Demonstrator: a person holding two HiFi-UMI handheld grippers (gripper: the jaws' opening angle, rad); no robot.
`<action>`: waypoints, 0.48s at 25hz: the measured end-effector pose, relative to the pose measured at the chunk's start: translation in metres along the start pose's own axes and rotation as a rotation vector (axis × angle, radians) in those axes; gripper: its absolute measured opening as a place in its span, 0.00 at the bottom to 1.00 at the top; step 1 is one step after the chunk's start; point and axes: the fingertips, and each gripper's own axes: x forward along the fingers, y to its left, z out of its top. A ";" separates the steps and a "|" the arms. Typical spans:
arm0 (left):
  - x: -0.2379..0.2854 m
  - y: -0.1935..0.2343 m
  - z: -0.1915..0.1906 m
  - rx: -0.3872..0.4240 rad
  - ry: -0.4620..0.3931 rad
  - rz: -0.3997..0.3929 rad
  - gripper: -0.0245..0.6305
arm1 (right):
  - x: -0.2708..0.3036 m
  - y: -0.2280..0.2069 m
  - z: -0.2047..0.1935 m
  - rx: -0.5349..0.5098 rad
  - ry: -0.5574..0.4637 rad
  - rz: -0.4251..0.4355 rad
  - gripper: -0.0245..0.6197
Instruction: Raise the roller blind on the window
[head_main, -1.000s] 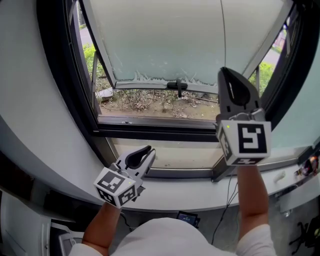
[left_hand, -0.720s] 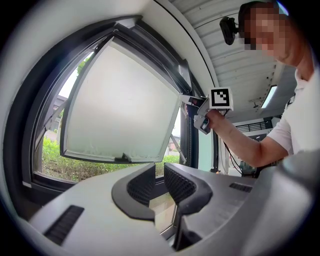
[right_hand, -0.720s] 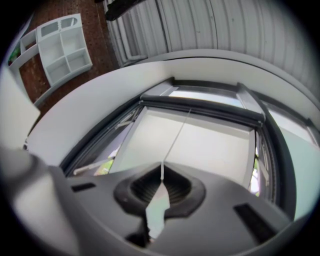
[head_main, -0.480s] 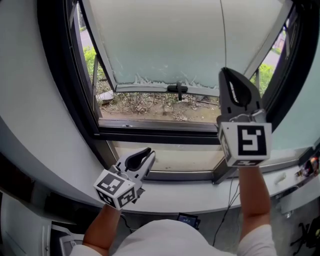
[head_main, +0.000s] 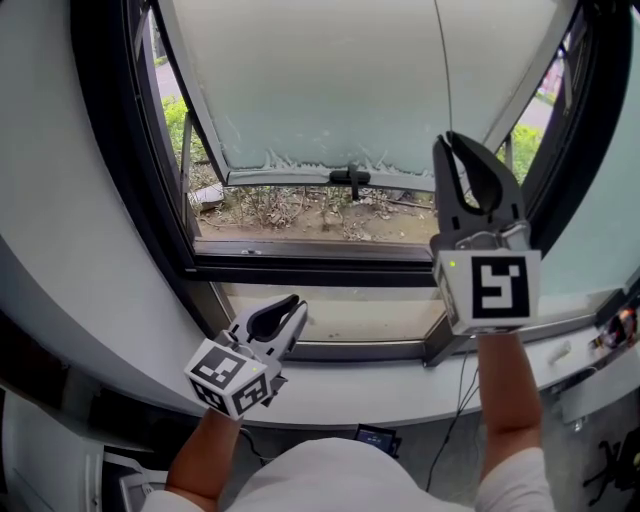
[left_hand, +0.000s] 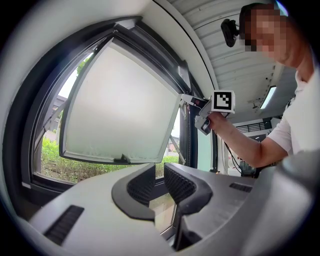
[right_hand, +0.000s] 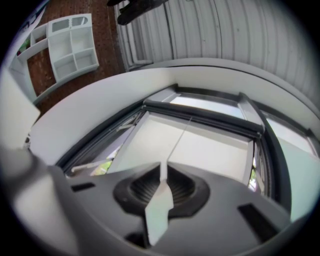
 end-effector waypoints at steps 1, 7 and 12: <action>0.000 0.000 0.000 -0.001 0.000 -0.001 0.14 | 0.000 0.000 0.000 -0.004 0.003 0.001 0.08; -0.003 -0.001 0.000 -0.004 -0.001 -0.003 0.14 | 0.001 0.006 -0.003 -0.016 0.025 0.030 0.21; -0.005 -0.001 0.000 -0.006 -0.004 -0.003 0.14 | 0.002 0.008 -0.007 -0.019 0.060 0.026 0.22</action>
